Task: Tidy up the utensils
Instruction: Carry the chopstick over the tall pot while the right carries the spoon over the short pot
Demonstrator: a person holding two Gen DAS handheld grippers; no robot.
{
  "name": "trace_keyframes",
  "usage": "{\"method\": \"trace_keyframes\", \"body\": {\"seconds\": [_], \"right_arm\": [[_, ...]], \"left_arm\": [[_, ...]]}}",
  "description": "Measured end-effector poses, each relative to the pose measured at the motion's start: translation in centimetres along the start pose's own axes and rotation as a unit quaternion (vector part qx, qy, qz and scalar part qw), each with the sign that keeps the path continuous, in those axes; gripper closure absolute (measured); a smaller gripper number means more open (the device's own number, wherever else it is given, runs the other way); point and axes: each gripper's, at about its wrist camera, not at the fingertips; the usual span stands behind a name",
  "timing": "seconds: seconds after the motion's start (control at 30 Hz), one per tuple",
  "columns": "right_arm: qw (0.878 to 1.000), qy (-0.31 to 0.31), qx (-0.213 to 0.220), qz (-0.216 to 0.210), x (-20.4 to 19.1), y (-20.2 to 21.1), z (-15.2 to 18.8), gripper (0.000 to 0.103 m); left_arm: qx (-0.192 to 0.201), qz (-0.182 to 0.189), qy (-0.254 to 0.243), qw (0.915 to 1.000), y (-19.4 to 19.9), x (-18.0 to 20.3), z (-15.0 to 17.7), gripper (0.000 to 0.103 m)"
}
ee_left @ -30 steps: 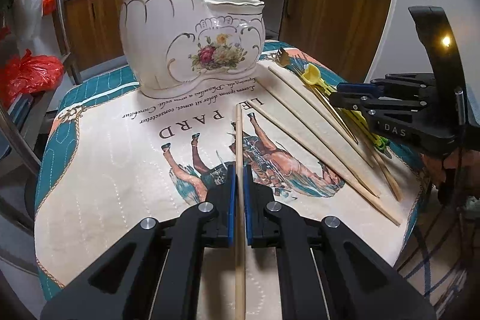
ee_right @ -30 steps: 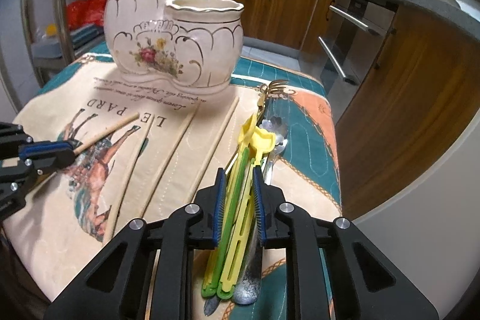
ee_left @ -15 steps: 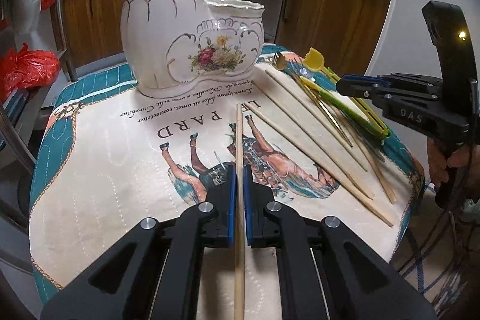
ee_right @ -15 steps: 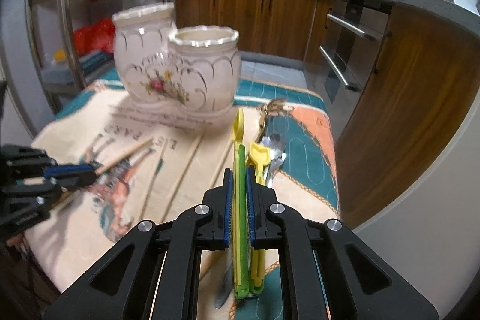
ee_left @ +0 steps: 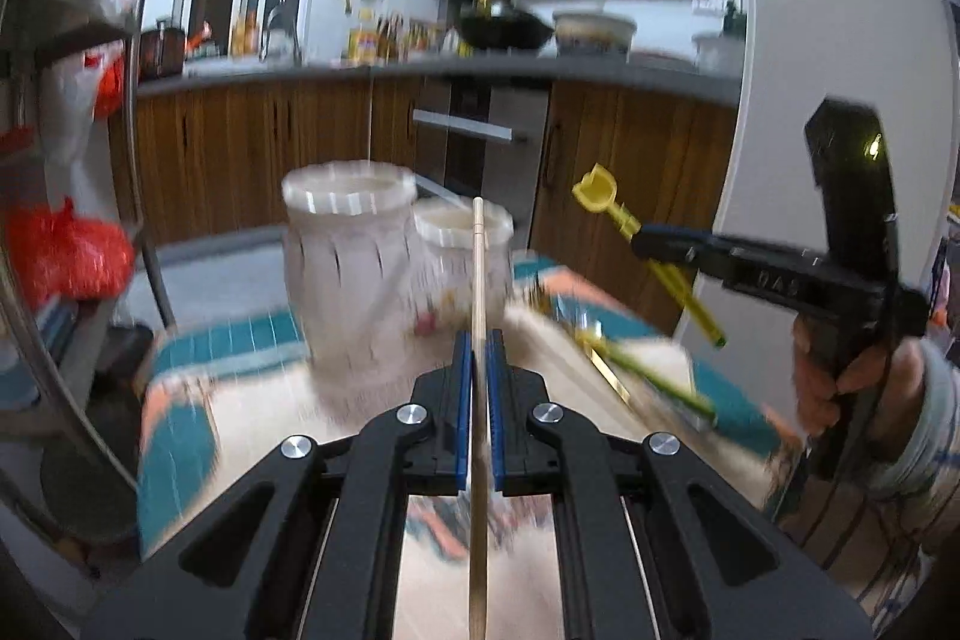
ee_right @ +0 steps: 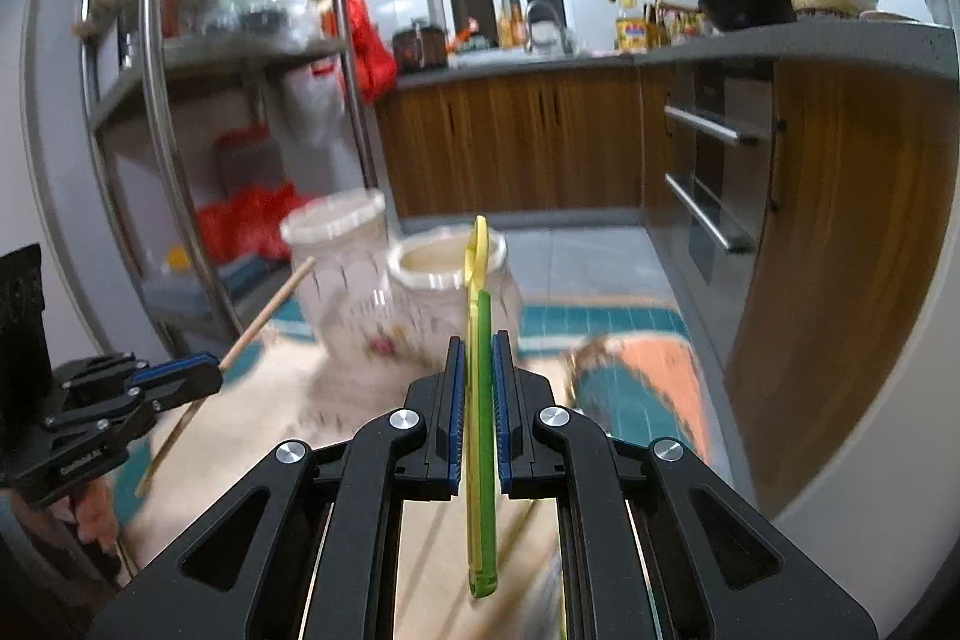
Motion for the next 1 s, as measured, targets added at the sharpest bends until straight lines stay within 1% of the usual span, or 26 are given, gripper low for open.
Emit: {"method": "trace_keyframes", "body": {"seconds": [0.07,0.2,0.27,0.37,0.47,0.5,0.57,0.63,0.7,0.8,0.9,1.0], "right_arm": [[1.000,-0.016,0.007,-0.012,0.1,-0.5,-1.0,0.093],[0.998,-0.040,0.023,-0.035,0.3,-2.0,-3.2,0.093],[0.997,-0.056,0.027,-0.050,0.4,-3.2,-4.4,0.093],[0.994,-0.080,0.028,-0.068,0.5,-5.0,-5.7,0.093],[0.992,-0.099,0.031,-0.074,0.5,-7.3,-7.2,0.093],[0.991,-0.105,0.033,-0.078,0.6,-7.7,-7.5,0.093],[0.987,-0.128,0.029,-0.092,0.8,-9.5,-8.1,0.093],[0.984,-0.146,0.024,-0.098,1.0,-10.9,-8.3,0.093],[0.984,-0.153,0.026,-0.093,1.1,-12.1,-8.2,0.093],[0.987,-0.145,0.033,-0.065,0.8,-13.4,-7.8,0.093],[0.990,-0.126,0.045,-0.035,0.3,-14.2,-7.4,0.093],[0.994,-0.100,0.052,0.000,-0.5,-15.1,-7.0,0.093]], "left_arm": [[0.018,-0.002,-0.003,0.9998,0.1,-0.5,-1.4,0.098],[0.053,0.003,0.010,0.9986,-0.1,-2.3,-5.4,0.098],[0.067,0.004,0.015,0.9976,-0.5,-3.2,-6.9,0.098],[0.080,0.014,0.039,0.9960,-2.1,-5.2,-9.4,0.098],[0.087,0.023,0.052,0.9946,-3.7,-6.3,-10.7,0.098],[0.090,0.031,0.060,0.9936,-4.4,-6.8,-11.1,0.098],[0.094,0.038,0.079,0.9917,-6.1,-7.8,-11.8,0.098],[0.097,0.036,0.091,0.9904,-7.2,-8.6,-11.8,0.098],[0.103,0.024,0.095,0.9899,-8.4,-9.3,-11.8,0.098],[0.114,0.010,0.103,0.9880,-9.8,-10.1,-11.7,0.098],[0.124,-0.018,0.082,0.9887,-10.8,-10.0,-11.3,0.098],[0.120,-0.038,0.067,0.9898,-11.7,-9.9,-11.0,0.098]]}}
Point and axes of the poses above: each gripper's, at about its wrist camera, not at the fingertips, and y roughly against the way its jaws point, x to its right, z to its underside, and after that the axes turned 7 degrees about z, right-handed
